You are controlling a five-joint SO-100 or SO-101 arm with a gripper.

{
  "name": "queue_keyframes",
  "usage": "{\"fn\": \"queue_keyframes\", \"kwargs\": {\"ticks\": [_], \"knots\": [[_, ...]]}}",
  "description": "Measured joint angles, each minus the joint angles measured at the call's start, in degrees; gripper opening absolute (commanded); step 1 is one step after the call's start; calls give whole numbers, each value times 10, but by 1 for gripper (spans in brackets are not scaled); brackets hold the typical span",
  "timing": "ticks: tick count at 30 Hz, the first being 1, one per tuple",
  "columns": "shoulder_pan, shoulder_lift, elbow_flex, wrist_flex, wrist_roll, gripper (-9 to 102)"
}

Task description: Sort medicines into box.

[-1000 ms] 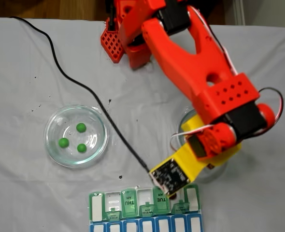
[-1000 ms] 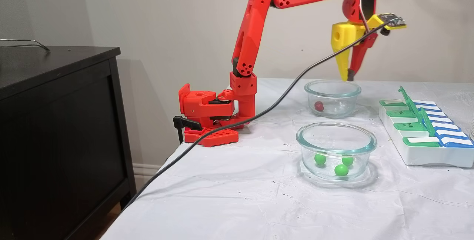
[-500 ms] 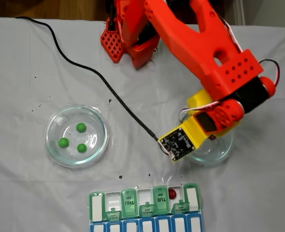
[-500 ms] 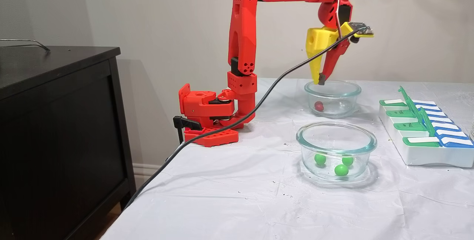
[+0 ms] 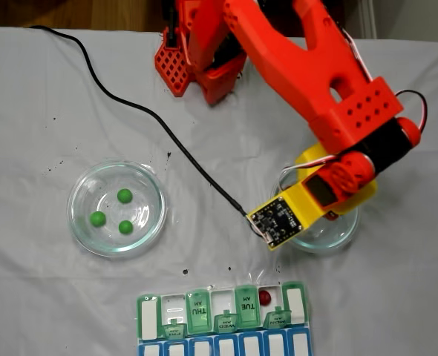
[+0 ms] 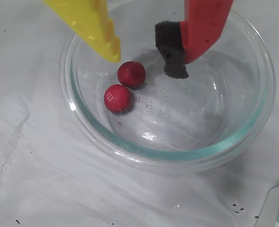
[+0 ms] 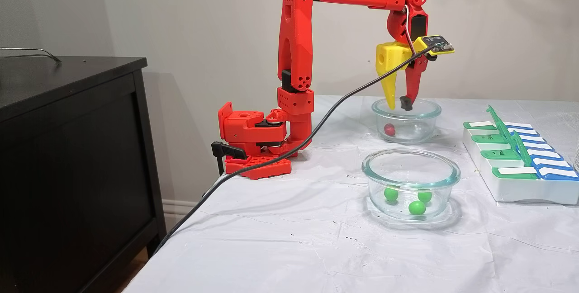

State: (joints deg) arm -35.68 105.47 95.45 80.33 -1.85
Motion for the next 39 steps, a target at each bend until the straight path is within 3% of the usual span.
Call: {"fn": "queue_keyframes", "kwargs": {"ticks": [15,39], "knots": [[-29,0,18,40,37,21],[-40,-54,50,4,44,21]]}}
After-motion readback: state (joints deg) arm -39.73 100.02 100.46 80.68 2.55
